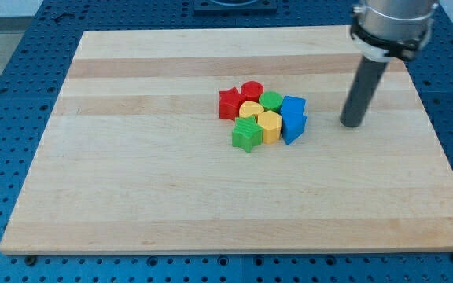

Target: Move your arm towards the red circle

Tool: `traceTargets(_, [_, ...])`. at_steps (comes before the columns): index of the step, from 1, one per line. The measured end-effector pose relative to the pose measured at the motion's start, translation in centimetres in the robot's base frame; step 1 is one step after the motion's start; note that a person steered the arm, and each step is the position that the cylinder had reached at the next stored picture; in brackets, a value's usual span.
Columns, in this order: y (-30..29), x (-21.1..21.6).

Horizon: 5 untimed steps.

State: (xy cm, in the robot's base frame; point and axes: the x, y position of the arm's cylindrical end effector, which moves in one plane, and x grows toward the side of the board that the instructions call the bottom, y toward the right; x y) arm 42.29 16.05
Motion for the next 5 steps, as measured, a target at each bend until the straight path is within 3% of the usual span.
traceTargets(5, [-8.8,-7.4])
